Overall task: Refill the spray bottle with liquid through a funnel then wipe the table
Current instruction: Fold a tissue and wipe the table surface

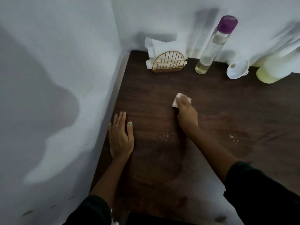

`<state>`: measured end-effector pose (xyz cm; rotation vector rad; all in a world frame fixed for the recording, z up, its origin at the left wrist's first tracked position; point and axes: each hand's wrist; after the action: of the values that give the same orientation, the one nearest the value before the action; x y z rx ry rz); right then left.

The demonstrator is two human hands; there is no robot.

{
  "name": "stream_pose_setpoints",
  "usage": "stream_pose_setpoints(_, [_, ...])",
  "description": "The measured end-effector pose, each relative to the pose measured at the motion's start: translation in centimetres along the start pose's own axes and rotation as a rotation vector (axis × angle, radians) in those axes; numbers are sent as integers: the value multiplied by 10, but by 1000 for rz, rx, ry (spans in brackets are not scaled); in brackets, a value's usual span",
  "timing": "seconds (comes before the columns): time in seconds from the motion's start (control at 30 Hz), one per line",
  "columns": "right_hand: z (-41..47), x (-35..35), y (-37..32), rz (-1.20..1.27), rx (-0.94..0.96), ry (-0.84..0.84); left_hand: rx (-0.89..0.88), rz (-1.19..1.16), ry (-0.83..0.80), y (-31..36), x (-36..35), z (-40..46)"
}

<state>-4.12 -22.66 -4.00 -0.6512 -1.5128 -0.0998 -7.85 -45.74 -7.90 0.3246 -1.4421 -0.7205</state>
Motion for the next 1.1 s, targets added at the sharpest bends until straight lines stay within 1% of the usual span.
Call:
stream_pose_setpoints(0.03, [-6,-6,-13,21,80,-55,-2,-13,3,0,0,-1])
stream_pose_setpoints(0.1, [-29,-19,-44,16,375,-105,-13,-62,12,-1,3,-1])
stream_pose_setpoints(0.13, [-43,-30,-57,111,500,-155,-10,-107,15,-1,5,-1])
stream_pose_setpoints(0.17, [-58,-38,-70,221,636,-241,1,-161,16,-1,6,-2])
stream_pose_setpoints(0.2, [-71,-44,-79,195,763,-306,15,-215,16,0,8,-4])
stream_pose_setpoints(0.27, [-83,-55,-74,78,965,-292,32,-275,23,0,10,-5])
stream_pose_setpoints(0.3, [-81,-58,-66,60,1021,-277,32,-277,22,0,11,-5])
stream_pose_setpoints(0.37, [-66,-42,-51,46,978,-295,20,-248,11,-2,11,-5])
stream_pose_setpoints(0.4, [-51,-35,-36,40,942,-196,11,-227,3,-2,10,-5])
stream_pose_setpoints(0.43, [-32,-28,-17,-68,873,-70,2,-206,-5,-3,10,-5])
stream_pose_setpoints(0.5, [5,-12,25,-193,631,-97,-22,-169,-19,-3,9,-5])
stream_pose_setpoints(0.57, [30,8,61,-205,279,-88,-50,-129,-36,-3,9,-4])
stream_pose_setpoints(0.63, [46,20,85,-209,38,-36,-68,-91,-49,-4,9,-4])
stream_pose_setpoints(0.7, [46,20,85,-219,-85,7,-77,-75,-58,-5,8,-4])
stream_pose_setpoints(0.73, [40,17,72,-205,-87,27,-79,-72,-65,-5,8,-3])
stream_pose_setpoints(0.77, [26,15,52,-235,-42,23,-84,-65,-74,-4,8,-3])
stream_pose_setpoints(0.8, [9,10,32,-271,45,-2,-100,-49,-82,-3,8,-3])
stream_pose_setpoints(0.87, [-40,-6,-18,-224,278,10,-175,10,-106,-2,8,-4])
stream_pose_setpoints(0.9, [-66,-14,-40,-159,456,23,-215,36,-121,-2,8,-4])
stream_pose_setpoints(0.93, [-92,-29,-53,-71,585,6,-237,51,-137,-1,7,-4])
stream_pose_setpoints(0.97, [-115,-38,-64,-75,692,-40,-241,58,-150,-1,7,-4])
stream_pose_setpoints(1.03, [-132,-55,-59,-149,944,-134,-229,66,-166,-1,7,-4])
stream_pose_setpoints(1.07, [-128,-55,-53,-112,999,-168,-231,72,-171,0,8,-3])
stream_pose_setpoints(1.1, [-119,-46,-49,-57,983,-192,-239,82,-175,0,8,-4])
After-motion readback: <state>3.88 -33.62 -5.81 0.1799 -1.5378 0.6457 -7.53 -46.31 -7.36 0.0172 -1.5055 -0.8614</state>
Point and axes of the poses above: each hand's wrist, its own z-axis towards the middle knuckle, its own x-axis out of the back of the hand, y = z × x
